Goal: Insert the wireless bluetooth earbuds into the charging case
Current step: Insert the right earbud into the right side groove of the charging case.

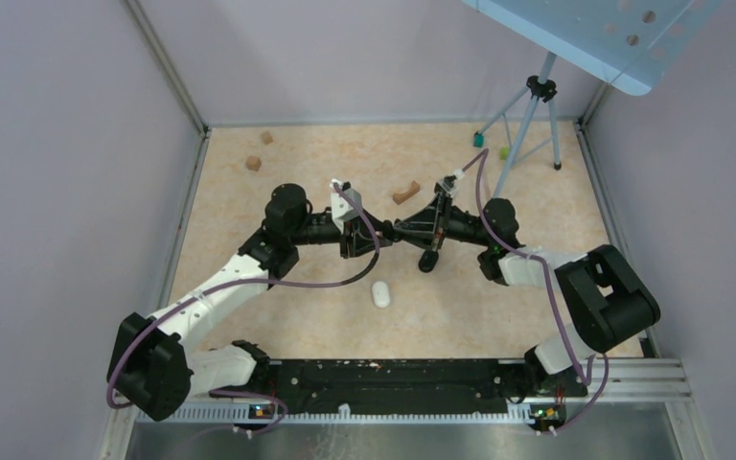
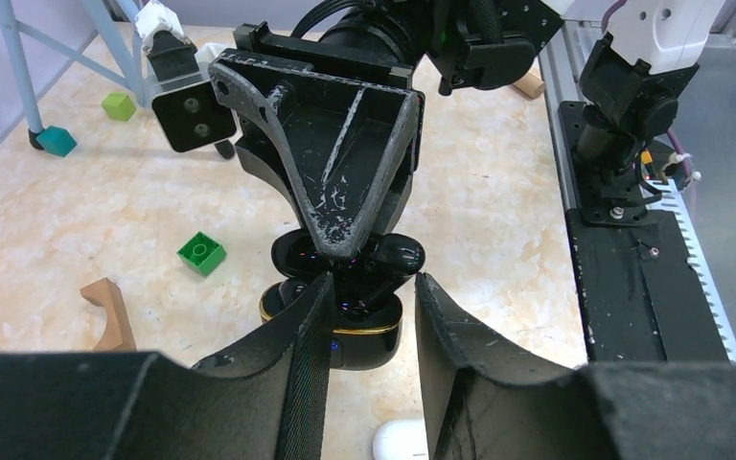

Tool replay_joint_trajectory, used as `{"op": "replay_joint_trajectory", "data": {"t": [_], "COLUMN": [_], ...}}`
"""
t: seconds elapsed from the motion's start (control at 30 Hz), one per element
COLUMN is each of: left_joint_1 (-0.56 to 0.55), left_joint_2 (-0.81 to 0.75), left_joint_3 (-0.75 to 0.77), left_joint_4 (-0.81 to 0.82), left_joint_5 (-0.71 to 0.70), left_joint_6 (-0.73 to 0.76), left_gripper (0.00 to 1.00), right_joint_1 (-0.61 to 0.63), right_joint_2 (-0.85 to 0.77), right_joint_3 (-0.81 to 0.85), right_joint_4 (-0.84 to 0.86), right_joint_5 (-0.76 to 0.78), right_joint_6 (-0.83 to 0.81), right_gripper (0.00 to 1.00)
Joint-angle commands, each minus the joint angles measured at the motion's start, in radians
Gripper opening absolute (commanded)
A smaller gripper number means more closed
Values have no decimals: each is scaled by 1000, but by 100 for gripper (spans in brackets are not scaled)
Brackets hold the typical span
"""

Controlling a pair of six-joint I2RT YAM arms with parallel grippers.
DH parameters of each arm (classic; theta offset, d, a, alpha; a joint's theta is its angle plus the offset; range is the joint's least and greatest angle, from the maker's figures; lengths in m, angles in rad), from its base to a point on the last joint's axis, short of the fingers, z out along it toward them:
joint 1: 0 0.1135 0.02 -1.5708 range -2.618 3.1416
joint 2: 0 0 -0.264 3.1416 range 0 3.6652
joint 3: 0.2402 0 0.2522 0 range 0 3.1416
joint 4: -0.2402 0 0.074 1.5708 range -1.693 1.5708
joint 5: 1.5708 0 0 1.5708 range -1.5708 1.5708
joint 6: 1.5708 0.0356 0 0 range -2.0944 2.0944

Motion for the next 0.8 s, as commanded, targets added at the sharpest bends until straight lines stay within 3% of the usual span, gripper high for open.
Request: {"op": "replay_joint_trajectory", "data": {"t": [0.0,0.27,0.5,0.77], "left_joint_1": [0,0,1,1], "left_joint_2": [-19,-28,-29,-49], "left_joint_3": [9,-12,-42,-54], "left_joint_4": [5,28,45,36], "left_joint_5": [-43,-91,-112,-133], "left_joint_6": [-18,-45,-56,-57], "left_gripper": [41,37,35,34], "right_joint_1": [7,8,22,22], "right_joint_2": [-38,-46,-87,-97], "right_joint_3": [31,35,73,65], "right_joint_4": [56,37,-174,-245], "right_joint_5": [-2,6,26,95], "right_joint_6": [-7,-5,-87,-117], "right_gripper": [0,0,0,0]}}
